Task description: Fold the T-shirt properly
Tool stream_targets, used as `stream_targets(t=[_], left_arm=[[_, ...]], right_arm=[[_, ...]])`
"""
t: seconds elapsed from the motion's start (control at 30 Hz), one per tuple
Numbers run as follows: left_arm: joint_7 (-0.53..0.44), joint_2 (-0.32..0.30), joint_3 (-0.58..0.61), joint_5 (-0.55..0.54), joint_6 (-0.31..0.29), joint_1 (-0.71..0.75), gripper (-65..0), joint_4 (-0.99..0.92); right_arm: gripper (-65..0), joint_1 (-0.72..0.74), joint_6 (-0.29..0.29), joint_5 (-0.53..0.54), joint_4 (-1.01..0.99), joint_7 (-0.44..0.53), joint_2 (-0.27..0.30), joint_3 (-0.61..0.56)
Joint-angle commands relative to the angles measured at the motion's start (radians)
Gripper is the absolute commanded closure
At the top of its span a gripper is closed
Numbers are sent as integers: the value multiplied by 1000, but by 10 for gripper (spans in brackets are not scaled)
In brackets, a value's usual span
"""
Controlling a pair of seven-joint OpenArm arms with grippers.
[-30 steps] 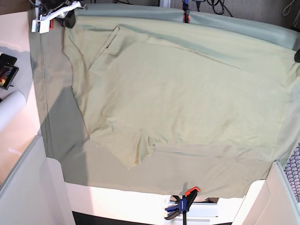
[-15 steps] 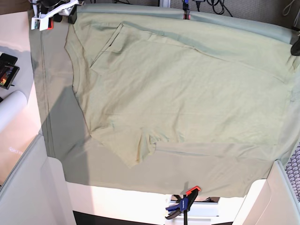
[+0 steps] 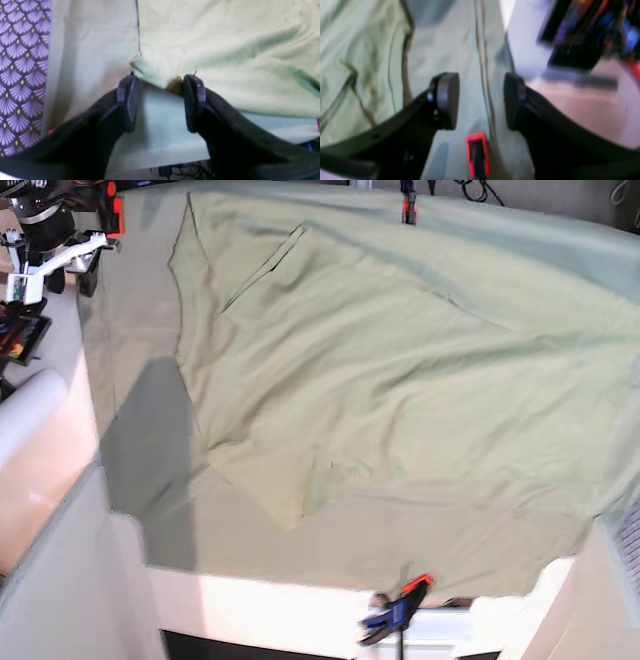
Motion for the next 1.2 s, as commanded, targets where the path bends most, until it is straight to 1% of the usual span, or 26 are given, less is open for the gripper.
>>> stream_targets(t=[0.0,0.1,0.17,0.23,0.33,0.47,0.63,0.77,1.0,1.03,1.07,1.1,1.13,1.17], left_arm=[[-16,-23,-12,-14,-2,0,-322,11],[-13,-24,-12,-12,-2,0,-322,11],[-5,-23,-12,-6,-2,1,-322,11],[-3,-23,-12,-6,-2,1,-322,11],[-3,-23,-12,-7,-2,0,-322,11],[-3,-23,-12,-7,-2,1,-322,11],[-3,-23,-12,-8,-2,0,-322,11],[-3,-23,-12,-15,-2,0,-322,11],[-3,-22,-12,-15,-2,0,-322,11],[-3,-22,-12,-16,-2,0,-322,11],[-3,-22,-12,-16,-2,0,-322,11],[-3,-22,-12,-15,-2,0,-322,11],[-3,-22,-12,-15,-2,0,-322,11],[-3,-22,-12,-16,-2,0,-322,11]], right_arm=[[-295,8,-2,16,-5,14,21,6],[-295,13,-2,106,-43,-25,10,4],[-295,-6,1,147,-61,-45,-20,-7],[-295,-39,1,188,-65,-45,-70,-16],[-295,-72,2,251,-63,-48,-162,-28],[-295,-88,13,261,-61,-53,-266,-92],[-295,-95,13,241,-61,-49,-353,-210],[-295,-92,12,226,-61,-43,-393,-228],[-292,-95,13,196,-61,-37,-395,-226],[-278,-95,12,188,-61,-25,-395,-227],[-228,-95,13,177,-61,-11,-395,-227],[-147,-94,13,165,-61,5,-395,-227],[-53,-93,13,153,-61,17,-395,-227],[0,-91,13,137,-61,20,-394,-226]])
